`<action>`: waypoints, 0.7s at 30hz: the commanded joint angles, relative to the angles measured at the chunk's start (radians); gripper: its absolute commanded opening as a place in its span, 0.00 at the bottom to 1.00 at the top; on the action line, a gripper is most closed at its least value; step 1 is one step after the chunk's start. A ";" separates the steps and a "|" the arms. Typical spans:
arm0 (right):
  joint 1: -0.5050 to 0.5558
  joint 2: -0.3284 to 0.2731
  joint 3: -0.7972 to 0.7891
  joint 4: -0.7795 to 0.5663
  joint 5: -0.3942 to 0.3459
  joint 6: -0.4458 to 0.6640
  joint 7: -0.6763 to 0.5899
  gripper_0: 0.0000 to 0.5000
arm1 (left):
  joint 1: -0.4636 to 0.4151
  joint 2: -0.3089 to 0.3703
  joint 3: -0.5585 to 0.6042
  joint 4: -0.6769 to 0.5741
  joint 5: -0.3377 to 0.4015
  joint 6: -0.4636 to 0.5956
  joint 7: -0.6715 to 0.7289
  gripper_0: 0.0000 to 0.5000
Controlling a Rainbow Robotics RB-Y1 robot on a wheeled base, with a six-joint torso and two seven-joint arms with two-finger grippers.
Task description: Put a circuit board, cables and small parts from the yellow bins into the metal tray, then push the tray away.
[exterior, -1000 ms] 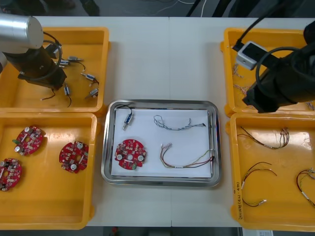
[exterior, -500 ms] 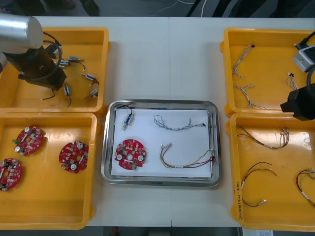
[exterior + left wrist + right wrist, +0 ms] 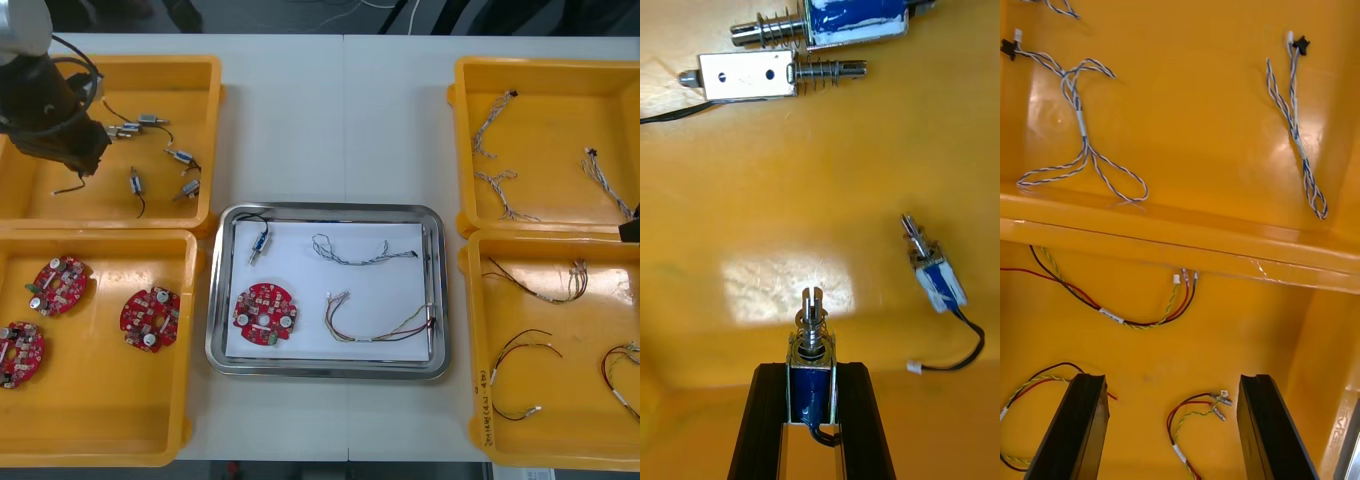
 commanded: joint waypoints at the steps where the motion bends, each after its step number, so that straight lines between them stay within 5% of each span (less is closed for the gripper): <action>1: 0.034 -0.007 -0.056 -0.005 0.014 0.003 -0.059 1.00 | 0.039 0.074 0.081 -0.176 -0.021 0.088 -0.037 0.00; 11: 0.045 0.049 -0.084 -0.005 0.037 0.003 -0.079 1.00 | 0.131 0.086 0.129 -0.444 -0.023 0.234 0.099 0.00; 21: 0.077 0.072 -0.081 -0.005 0.024 0.003 -0.096 1.00 | 0.197 0.013 0.141 -0.705 -0.018 0.296 0.250 0.00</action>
